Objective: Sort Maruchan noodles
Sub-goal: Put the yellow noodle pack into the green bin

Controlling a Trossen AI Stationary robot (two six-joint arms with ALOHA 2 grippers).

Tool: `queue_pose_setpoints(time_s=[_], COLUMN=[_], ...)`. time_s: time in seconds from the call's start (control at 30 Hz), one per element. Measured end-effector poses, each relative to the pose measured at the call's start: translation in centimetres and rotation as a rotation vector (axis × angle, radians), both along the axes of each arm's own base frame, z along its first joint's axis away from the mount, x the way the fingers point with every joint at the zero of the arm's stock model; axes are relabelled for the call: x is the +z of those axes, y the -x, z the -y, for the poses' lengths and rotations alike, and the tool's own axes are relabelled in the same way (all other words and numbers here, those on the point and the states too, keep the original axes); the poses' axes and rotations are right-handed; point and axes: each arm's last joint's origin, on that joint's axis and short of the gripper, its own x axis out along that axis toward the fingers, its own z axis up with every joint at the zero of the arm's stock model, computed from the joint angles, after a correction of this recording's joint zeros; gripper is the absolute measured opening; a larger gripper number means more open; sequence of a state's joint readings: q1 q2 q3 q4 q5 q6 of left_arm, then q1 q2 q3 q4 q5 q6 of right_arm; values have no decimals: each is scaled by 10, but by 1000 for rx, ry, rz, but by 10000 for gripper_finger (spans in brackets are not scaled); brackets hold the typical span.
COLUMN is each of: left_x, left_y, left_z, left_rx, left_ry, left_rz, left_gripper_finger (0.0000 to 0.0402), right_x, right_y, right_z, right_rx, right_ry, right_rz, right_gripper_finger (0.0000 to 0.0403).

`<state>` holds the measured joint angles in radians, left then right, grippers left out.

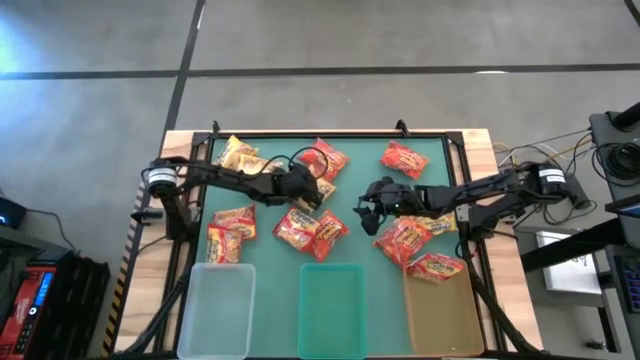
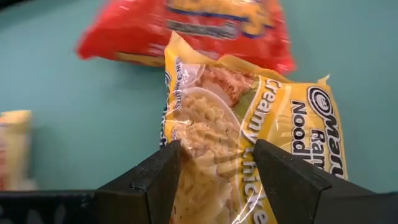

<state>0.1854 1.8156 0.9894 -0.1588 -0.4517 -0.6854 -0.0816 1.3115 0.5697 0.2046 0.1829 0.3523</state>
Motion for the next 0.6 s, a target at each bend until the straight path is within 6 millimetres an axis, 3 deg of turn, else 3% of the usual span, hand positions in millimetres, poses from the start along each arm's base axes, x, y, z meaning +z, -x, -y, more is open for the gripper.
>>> queue_pose_setpoints(time_s=[0.33,0.6], left_x=[13,29], left_y=[-20,-12], left_z=[2,3], left_rx=[-211,-274], left_ry=[28,2], left_rz=[225,179], left_gripper_finger=[194,194], right_x=[-6,-6], right_y=[-2,-4], right_z=[0,-4], right_rx=[49,41], right_ry=[51,16], right_rz=[-34,-7], right_gripper_finger=[201,201])
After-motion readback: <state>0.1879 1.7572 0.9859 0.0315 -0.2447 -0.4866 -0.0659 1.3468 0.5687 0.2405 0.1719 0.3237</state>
